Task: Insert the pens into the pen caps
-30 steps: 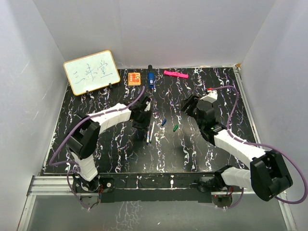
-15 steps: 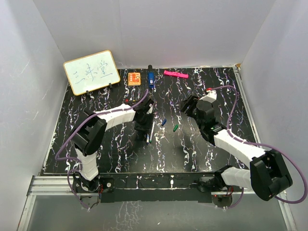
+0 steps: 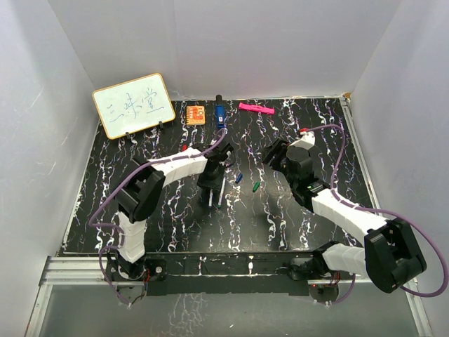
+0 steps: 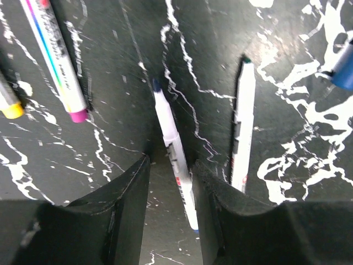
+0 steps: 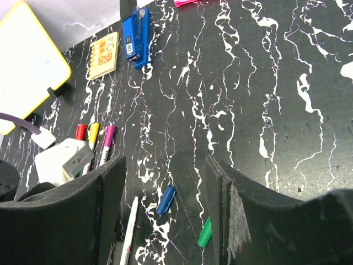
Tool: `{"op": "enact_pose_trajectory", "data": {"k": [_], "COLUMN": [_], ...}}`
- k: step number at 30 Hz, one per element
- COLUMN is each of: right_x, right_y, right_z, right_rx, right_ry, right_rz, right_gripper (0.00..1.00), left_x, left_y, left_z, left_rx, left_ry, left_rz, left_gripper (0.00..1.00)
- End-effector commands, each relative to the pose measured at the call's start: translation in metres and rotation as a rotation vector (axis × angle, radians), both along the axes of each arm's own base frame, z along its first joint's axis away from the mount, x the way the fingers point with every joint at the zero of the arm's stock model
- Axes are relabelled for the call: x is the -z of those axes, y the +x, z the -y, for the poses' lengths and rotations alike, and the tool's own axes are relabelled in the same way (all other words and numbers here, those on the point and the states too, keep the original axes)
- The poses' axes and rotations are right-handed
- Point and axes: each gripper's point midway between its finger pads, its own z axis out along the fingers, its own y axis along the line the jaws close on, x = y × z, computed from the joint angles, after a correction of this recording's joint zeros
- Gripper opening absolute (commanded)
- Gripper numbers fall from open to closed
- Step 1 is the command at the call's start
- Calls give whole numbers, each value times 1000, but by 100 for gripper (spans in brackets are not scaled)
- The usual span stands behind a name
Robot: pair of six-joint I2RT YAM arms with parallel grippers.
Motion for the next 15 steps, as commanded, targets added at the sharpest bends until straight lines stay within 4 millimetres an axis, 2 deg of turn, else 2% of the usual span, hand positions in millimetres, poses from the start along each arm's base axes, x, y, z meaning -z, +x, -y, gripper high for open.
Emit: {"op": "enact_pose_trajectory", "data": {"k": [1,6,11,15], "right_x": [-21,-23,-25,-25], "right_y": [5,6,6,6], "right_z": [-2,-2,-1,0], "right_rx": [5,11,13,19], "right_ry": [40,41,43,38], "right_rz": [69,73,77,70], "right_gripper": [57,57,57,57], "left_x": [31,35,42,44], "left_y": [-11,-17,-34,-49], "left_z": [-61,-71,-63,-58], "left_rx": [-6,27,59,67], "left_ry": [312,382,317,256], "left_rz": [-66,-117,-202,-257], "left_gripper": [35,32,25,24]}}
